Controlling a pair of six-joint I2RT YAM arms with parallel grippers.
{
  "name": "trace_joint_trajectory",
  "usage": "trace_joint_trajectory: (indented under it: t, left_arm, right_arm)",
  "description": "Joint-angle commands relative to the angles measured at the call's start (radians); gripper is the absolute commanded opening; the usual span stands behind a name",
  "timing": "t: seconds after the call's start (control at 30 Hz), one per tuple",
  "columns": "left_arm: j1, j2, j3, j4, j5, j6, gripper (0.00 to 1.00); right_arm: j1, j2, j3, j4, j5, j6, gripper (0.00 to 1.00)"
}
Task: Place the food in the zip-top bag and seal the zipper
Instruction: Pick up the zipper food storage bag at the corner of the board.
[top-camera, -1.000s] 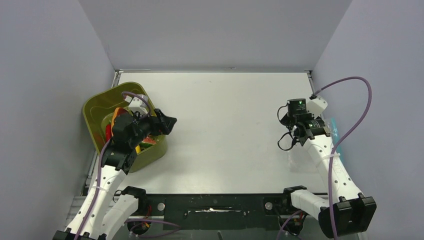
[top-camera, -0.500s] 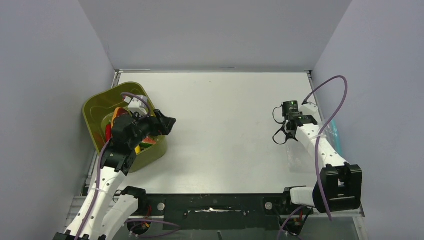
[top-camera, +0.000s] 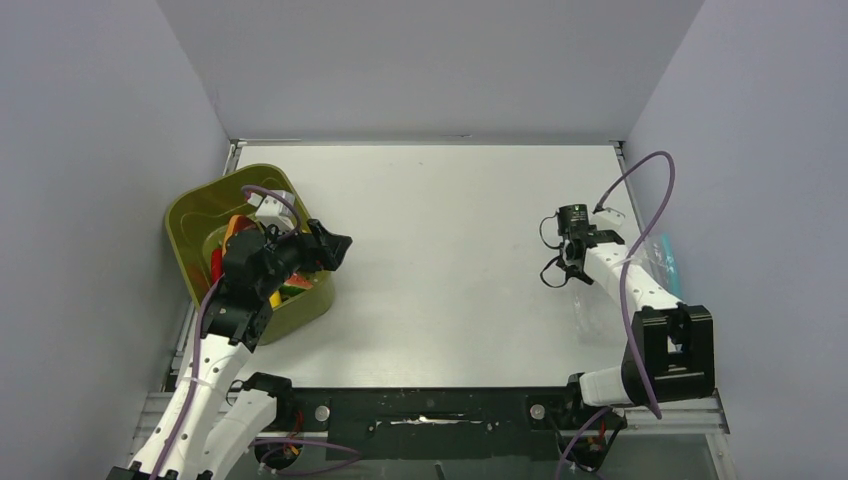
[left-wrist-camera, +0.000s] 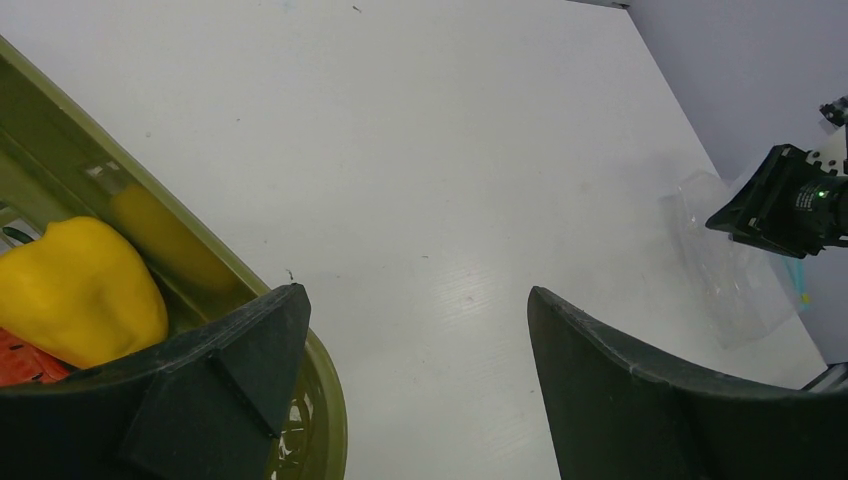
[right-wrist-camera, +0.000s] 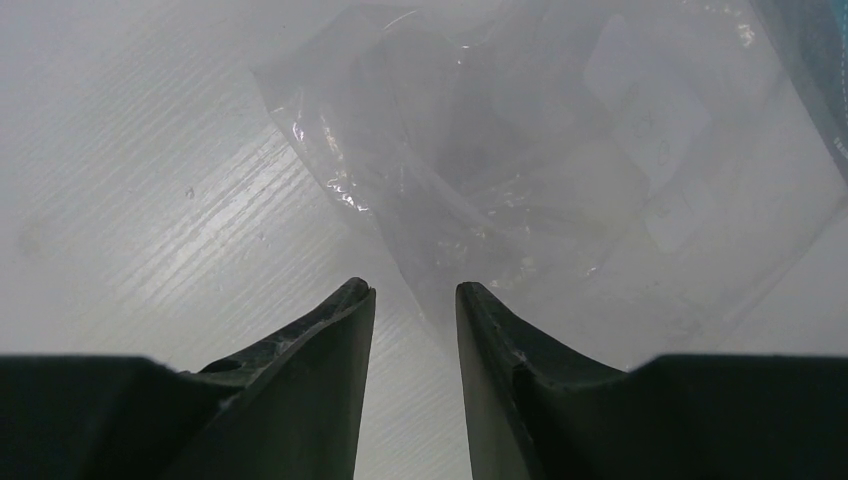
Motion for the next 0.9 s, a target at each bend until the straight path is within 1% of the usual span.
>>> trace_joint_trajectory:
  t: [0.0, 0.07, 0.33, 0.5, 0.63, 0.73, 0.8, 0.87]
  left_arm:
    - [-0.003, -0.018, 0.003, 0.022, 0.002, 0.016, 0.80]
    - [-0.002, -0.017, 0.004, 0.022, 0.004, 0.017, 0.80]
    - [-0.004, -0.018, 0.003, 0.022, 0.004, 0.017, 0.80]
    - [-0.004, -0.015, 0.001, 0.023, 0.004, 0.017, 0.80]
    - [-0.006, -0.016, 0.001, 0.033, 0.019, 0.015, 0.80]
    - [-0.007, -0.014, 0.000, 0.040, 0.011, -0.005, 0.80]
    - [-0.008, -0.007, -0.002, 0.042, 0.012, -0.010, 0.80]
    - [-0.008, -0.003, -0.006, 0.049, 0.010, -0.019, 0.80]
  right_arm:
    - [-0.006, 0.020, -0.010, 0.035, 0.050, -0.004, 0.35]
    - [-0.006, 0.021, -0.014, 0.034, 0.058, -0.004, 0.29]
    - [-0.001, -0.006, -0.021, 0.039, 0.062, -0.027, 0.00]
    - [0.028, -0.042, -0.012, 0.044, 0.041, -0.060, 0.00]
    - [0.099, -0.085, 0.011, 0.065, -0.006, -0.143, 0.00]
    - [0.161, -0.108, 0.042, 0.055, -0.016, -0.154, 0.00]
    - [0.178, -0.125, 0.060, 0.056, -0.051, -0.155, 0.00]
    - [0.187, -0.147, 0.072, 0.070, -0.120, -0.170, 0.00]
